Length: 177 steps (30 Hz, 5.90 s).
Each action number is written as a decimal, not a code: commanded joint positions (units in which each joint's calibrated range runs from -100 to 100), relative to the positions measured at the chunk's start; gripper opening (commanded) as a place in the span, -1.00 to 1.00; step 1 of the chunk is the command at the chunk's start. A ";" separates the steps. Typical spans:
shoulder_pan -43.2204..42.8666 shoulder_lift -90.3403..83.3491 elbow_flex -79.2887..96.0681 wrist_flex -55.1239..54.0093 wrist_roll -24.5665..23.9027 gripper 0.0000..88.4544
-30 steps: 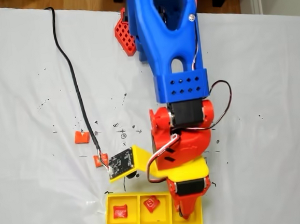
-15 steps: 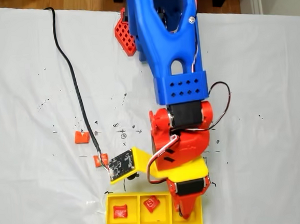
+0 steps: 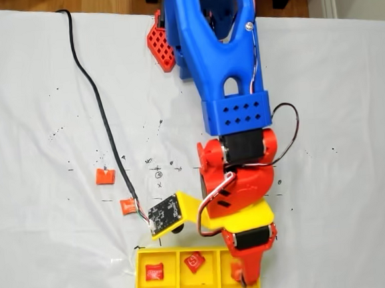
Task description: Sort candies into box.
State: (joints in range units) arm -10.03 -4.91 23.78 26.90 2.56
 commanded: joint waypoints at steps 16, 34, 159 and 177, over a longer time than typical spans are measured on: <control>0.24 -5.61 -0.70 2.36 0.44 -1.00; 10.39 -9.43 -9.08 27.09 4.74 -1.00; 8.13 10.25 -29.65 27.50 5.52 -1.00; 8.13 10.59 -30.47 29.62 5.96 -0.50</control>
State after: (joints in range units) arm -1.68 8.29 -2.40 55.56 7.74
